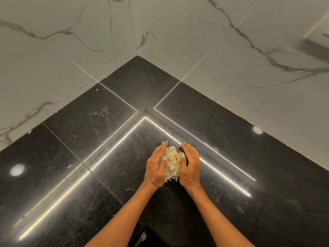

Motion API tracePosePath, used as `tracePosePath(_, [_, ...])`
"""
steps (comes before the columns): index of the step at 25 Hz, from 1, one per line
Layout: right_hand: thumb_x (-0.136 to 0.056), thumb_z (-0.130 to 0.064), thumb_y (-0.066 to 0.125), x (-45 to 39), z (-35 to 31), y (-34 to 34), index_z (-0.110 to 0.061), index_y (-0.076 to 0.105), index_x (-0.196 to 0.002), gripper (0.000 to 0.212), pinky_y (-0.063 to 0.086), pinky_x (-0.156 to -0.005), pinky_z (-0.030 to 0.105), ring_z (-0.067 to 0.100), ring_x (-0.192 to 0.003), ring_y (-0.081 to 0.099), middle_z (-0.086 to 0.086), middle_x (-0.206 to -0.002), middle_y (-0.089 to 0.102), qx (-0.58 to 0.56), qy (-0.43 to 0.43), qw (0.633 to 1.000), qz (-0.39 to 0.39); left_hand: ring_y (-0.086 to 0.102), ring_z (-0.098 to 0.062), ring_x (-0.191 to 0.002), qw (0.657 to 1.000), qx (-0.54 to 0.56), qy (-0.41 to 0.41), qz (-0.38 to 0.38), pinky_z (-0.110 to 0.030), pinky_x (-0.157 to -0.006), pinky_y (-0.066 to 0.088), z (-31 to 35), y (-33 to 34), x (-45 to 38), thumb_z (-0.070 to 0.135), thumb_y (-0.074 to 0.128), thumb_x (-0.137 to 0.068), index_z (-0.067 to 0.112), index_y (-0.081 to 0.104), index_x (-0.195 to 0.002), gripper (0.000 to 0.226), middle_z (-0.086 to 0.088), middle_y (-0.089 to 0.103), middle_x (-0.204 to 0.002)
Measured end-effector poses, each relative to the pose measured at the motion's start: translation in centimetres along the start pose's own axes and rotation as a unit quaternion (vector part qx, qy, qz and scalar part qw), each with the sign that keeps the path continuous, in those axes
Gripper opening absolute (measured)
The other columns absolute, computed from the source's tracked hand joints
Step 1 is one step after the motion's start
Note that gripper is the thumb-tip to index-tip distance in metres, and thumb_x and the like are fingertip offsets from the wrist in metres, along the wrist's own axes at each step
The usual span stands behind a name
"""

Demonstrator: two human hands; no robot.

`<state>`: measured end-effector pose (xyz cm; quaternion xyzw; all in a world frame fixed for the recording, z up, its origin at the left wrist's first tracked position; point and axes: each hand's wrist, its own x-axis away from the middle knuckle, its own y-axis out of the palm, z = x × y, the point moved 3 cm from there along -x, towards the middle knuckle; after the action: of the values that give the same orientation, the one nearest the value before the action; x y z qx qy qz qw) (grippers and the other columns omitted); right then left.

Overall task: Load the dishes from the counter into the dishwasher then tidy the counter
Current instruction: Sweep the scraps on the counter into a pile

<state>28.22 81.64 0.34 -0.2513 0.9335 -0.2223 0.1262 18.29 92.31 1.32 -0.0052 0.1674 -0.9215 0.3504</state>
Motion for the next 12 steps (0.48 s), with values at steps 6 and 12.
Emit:
tracePosePath(6, [-0.101,-0.031,0.031,1.2,-1.4,2.6,-0.005,0.06,-0.136,0.052,0.038,-0.113,0.04,0.018,-0.132,0.05,0.003,-0.137,0.06,-0.016,-0.002,1.0,0.026,0.042,-0.014,-0.14,1.0,-0.01,-0.005,-0.028,-0.049,-0.116,0.033,0.5,1.6,-0.4,0.031,0.032,-0.098,0.004,0.047,-0.144,0.055,-0.009,0.049,-0.148])
tracePosePath(12, [-0.099,-0.034,0.035,1.5,-2.0,2.9,-0.011,0.059,-0.137,0.051,0.039,-0.112,0.03,0.01,-0.131,0.051,-0.006,-0.137,0.059,-0.083,0.035,0.995,0.04,0.043,-0.015,-0.14,0.996,0.066,-0.046,-0.026,-0.048,-0.117,0.033,-0.2,2.2,-0.6,0.019,0.039,-0.099,0.005,0.046,-0.145,0.049,-0.008,0.049,-0.149])
